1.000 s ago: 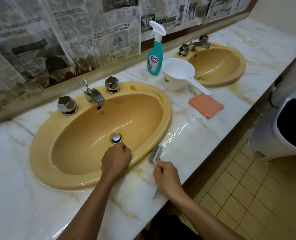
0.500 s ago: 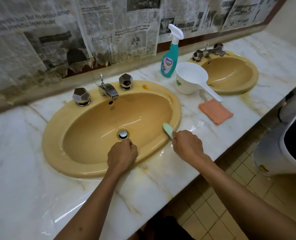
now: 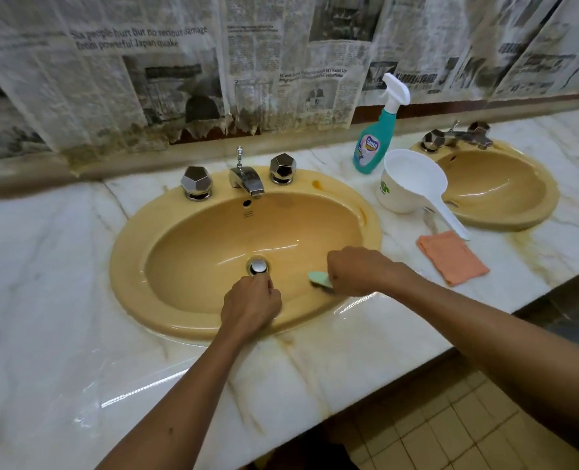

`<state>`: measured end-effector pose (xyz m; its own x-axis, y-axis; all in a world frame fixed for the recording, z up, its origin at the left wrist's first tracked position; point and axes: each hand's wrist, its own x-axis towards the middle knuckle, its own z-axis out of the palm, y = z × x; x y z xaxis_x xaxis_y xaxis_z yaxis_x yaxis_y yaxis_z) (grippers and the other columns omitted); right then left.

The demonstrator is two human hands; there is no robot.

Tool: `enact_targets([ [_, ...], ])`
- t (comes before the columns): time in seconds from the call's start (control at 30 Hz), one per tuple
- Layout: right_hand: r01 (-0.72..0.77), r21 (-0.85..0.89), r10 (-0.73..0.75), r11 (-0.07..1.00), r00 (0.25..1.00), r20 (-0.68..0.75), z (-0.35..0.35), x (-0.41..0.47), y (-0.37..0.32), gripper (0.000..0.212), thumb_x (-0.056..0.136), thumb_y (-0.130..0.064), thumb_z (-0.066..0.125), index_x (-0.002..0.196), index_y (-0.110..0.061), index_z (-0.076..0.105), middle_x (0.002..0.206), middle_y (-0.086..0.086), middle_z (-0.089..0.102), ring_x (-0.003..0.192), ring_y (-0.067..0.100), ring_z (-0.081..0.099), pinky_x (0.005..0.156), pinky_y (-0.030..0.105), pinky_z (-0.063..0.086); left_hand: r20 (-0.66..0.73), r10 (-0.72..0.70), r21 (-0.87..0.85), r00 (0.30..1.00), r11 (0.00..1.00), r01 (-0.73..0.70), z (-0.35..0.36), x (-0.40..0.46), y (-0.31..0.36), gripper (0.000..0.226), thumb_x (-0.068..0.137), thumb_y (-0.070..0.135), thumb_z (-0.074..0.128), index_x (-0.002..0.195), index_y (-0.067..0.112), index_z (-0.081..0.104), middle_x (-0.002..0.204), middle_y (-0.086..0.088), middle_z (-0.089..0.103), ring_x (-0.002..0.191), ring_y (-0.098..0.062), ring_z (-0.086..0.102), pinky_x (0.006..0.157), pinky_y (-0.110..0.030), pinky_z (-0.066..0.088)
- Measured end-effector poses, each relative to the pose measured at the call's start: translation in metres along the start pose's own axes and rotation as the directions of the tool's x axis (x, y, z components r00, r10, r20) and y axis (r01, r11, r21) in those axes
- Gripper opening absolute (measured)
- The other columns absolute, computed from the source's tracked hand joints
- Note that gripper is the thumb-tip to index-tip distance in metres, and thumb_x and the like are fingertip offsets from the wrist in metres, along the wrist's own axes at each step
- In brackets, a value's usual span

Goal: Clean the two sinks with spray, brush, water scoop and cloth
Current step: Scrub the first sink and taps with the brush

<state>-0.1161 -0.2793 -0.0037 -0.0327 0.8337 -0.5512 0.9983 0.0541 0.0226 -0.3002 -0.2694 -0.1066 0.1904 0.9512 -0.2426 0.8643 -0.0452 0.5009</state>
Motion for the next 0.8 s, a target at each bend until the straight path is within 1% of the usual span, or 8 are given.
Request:
enact_targets([
  [0.1, 0.065, -0.073, -0.050, 0.995, 0.981, 0.187, -0.030, 0.025, 0.014, 0.017, 0.089, -0.018, 0.058, 0.076, -0.013, 0.049, 0.076, 0.002, 0.053, 0.083, 0.028, 0.054, 0.067, 0.034, 0.042, -0.017, -0.045, 0.000, 0.999, 0.999, 0.045, 0.003, 0.002, 0.000, 0.019, 0.088, 0.024, 0.046, 0.095, 0.017, 0.062, 0.095, -0.005, 0.064, 0.085, -0.028, 0.058, 0.073, -0.035, 0.050],
  [0.17, 0.001, -0.329, 0.062, 0.944, 0.982, 0.179, -0.049, 0.040, 0.031, 0.006, 0.088, -0.011, 0.056, 0.091, -0.008, 0.060, 0.087, 0.001, 0.060, 0.077, 0.025, 0.054, 0.062, 0.030, 0.039, -0.021, -0.075, -0.003, 0.997, 0.997, 0.075, 0.004, 0.003, 0.000, 0.018, 0.088, 0.025, 0.047, 0.094, 0.017, 0.062, 0.094, -0.004, 0.063, 0.084, -0.029, 0.058, 0.073, -0.035, 0.050],
  [0.2, -0.015, -0.463, 0.099, 0.886, 0.982, 0.158, -0.051, 0.048, 0.036, 0.017, 0.086, -0.010, 0.057, 0.102, -0.009, 0.064, 0.095, 0.001, 0.064, 0.073, 0.022, 0.055, 0.058, 0.028, 0.038, -0.023, -0.091, 0.000, 0.996, 0.996, 0.091, 0.005, 0.003, 0.001, 0.018, 0.087, 0.025, 0.047, 0.093, 0.017, 0.061, 0.094, -0.004, 0.063, 0.083, -0.029, 0.058, 0.072, -0.035, 0.050],
  [0.27, 0.104, -0.531, 0.032, 0.841, 0.970, 0.240, -0.041, 0.059, 0.023, 0.021, 0.086, -0.009, 0.056, 0.103, -0.009, 0.068, 0.096, 0.003, 0.068, 0.068, 0.020, 0.055, 0.052, 0.025, 0.035, -0.031, -0.124, -0.005, 0.992, 0.992, 0.124, 0.005, 0.004, 0.002, 0.017, 0.086, 0.025, 0.047, 0.092, 0.016, 0.061, 0.092, -0.004, 0.062, 0.083, -0.029, 0.058, 0.072, -0.036, 0.051],
  [0.37, 0.266, -0.247, -0.152, 0.932, 0.904, 0.400, -0.035, 0.074, -0.012, 0.010, 0.088, -0.010, 0.054, 0.079, -0.009, 0.057, 0.069, 0.006, 0.053, 0.056, 0.021, 0.039, 0.047, 0.025, 0.029, -0.064, -0.152, -0.003, 0.986, 0.988, 0.152, 0.006, 0.005, 0.004, 0.017, 0.087, 0.025, 0.048, 0.093, 0.016, 0.062, 0.094, -0.005, 0.062, 0.084, -0.030, 0.059, 0.072, -0.036, 0.050],
  [0.47, 0.218, -0.011, -0.178, 0.976, 0.826, 0.535, -0.055, 0.089, -0.001, 0.005, 0.087, -0.010, 0.060, 0.083, -0.013, 0.061, 0.062, 0.003, 0.045, 0.050, 0.016, 0.030, 0.048, 0.023, 0.025, -0.116, -0.185, -0.002, 0.976, 0.983, 0.186, 0.007, 0.004, 0.005, 0.021, 0.089, 0.025, 0.048, 0.099, 0.016, 0.064, 0.097, -0.007, 0.063, 0.088, -0.032, 0.059, 0.074, -0.037, 0.051],
  [0.63, 0.230, -0.572, -0.032, 0.787, 0.942, 0.335, -0.048, 0.097, 0.030, 0.018, 0.092, -0.015, 0.050, 0.079, -0.011, 0.063, 0.069, 0.002, 0.056, 0.059, 0.018, 0.047, 0.054, 0.026, 0.038, -0.160, -0.250, -0.017, 0.955, 0.968, 0.250, 0.011, 0.005, 0.004, 0.022, 0.088, 0.024, 0.047, 0.099, 0.017, 0.065, 0.097, -0.007, 0.064, 0.085, -0.030, 0.058, 0.071, -0.034, 0.049],
  [0.8, 0.331, -0.022, -0.268, 0.943, 0.802, 0.534, -0.033, 0.111, 0.010, 0.021, 0.085, -0.011, 0.060, 0.066, -0.014, 0.052, 0.059, 0.003, 0.036, 0.052, 0.020, 0.024, 0.048, 0.025, 0.021, -0.199, -0.294, -0.006, 0.935, 0.954, 0.299, 0.015, 0.007, 0.005, 0.021, 0.087, 0.024, 0.049, 0.099, 0.020, 0.066, 0.098, -0.006, 0.067, 0.084, -0.029, 0.057, 0.069, -0.032, 0.045],
])
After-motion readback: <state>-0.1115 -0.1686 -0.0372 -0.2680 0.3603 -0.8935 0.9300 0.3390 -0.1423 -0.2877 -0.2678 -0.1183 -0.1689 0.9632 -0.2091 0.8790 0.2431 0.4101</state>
